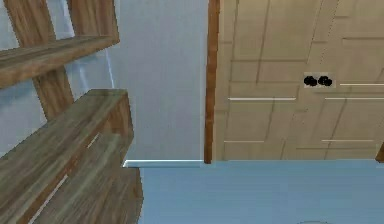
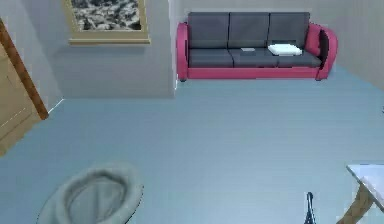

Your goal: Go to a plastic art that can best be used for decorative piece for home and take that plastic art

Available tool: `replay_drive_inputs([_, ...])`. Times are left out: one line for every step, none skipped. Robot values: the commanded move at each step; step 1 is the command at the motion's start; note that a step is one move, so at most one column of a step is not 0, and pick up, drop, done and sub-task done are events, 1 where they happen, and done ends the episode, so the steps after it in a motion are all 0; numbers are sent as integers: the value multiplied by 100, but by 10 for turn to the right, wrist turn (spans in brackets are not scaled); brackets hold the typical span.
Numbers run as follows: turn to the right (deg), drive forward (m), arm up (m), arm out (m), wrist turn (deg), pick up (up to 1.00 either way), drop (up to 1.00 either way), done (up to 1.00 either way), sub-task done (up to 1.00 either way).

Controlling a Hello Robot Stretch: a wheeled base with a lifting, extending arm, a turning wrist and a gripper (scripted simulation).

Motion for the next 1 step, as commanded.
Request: replay_drive_inputs([450, 0, 0, 0, 0, 0, 0, 0, 0])
